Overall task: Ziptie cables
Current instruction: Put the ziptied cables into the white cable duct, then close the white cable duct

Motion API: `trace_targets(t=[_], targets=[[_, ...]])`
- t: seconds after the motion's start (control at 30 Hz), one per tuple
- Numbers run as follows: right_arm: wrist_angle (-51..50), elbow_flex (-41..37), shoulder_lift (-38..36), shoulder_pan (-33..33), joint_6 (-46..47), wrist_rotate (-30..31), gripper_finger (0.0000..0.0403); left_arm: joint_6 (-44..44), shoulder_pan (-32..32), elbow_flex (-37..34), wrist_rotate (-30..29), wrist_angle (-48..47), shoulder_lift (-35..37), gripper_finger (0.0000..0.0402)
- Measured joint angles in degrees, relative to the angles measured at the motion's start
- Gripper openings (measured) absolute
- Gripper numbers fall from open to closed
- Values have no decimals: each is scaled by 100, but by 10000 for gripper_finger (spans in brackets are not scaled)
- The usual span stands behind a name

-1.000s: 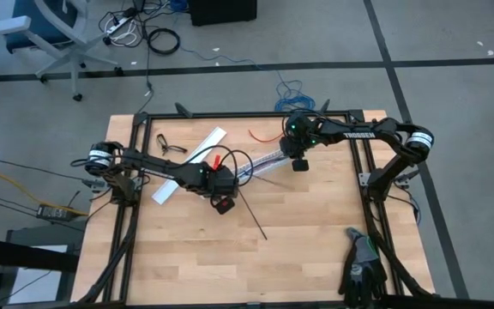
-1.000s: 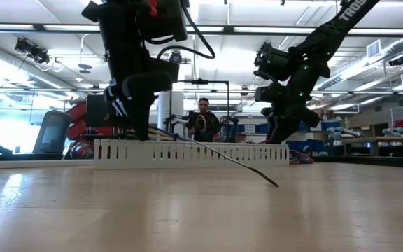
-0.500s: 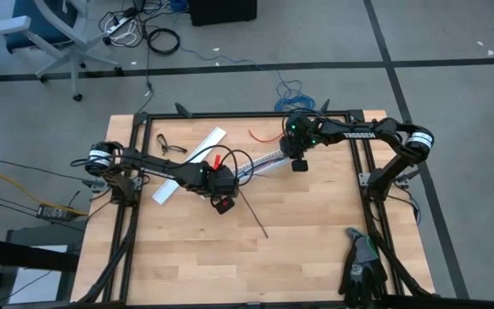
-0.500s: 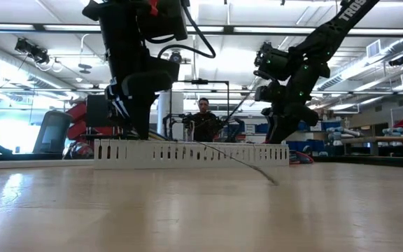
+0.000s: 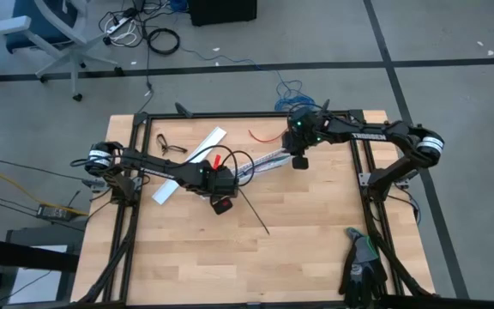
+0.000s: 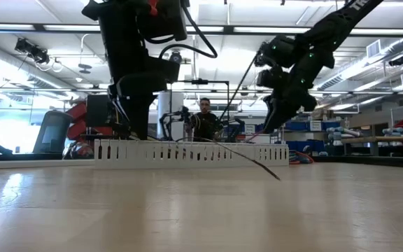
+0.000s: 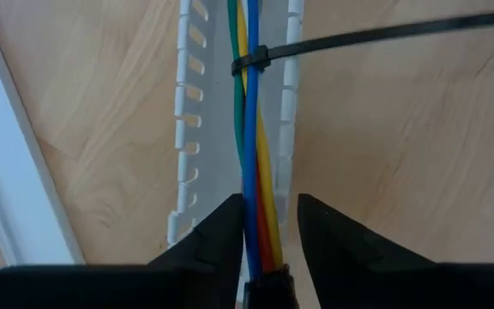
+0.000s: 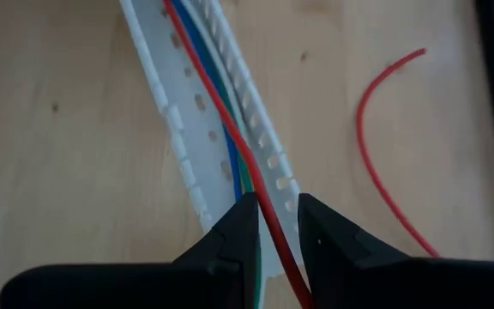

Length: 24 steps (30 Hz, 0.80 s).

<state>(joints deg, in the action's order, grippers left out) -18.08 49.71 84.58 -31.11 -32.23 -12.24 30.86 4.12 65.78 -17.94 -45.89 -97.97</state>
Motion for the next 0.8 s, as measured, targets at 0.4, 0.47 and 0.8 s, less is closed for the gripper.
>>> trace_targets(t=[0.4,0.47,0.8], targets=[[-286,0,-329,137,370,-299,69,-78,-4,2,-463,-476,0,122],[-312,0,-329,180,409,-298,68,-30,-4,2,-463,-550,0,122],[-920,2,-329,186,749,-94,61,711,347,2,-1032,-703,70,122]])
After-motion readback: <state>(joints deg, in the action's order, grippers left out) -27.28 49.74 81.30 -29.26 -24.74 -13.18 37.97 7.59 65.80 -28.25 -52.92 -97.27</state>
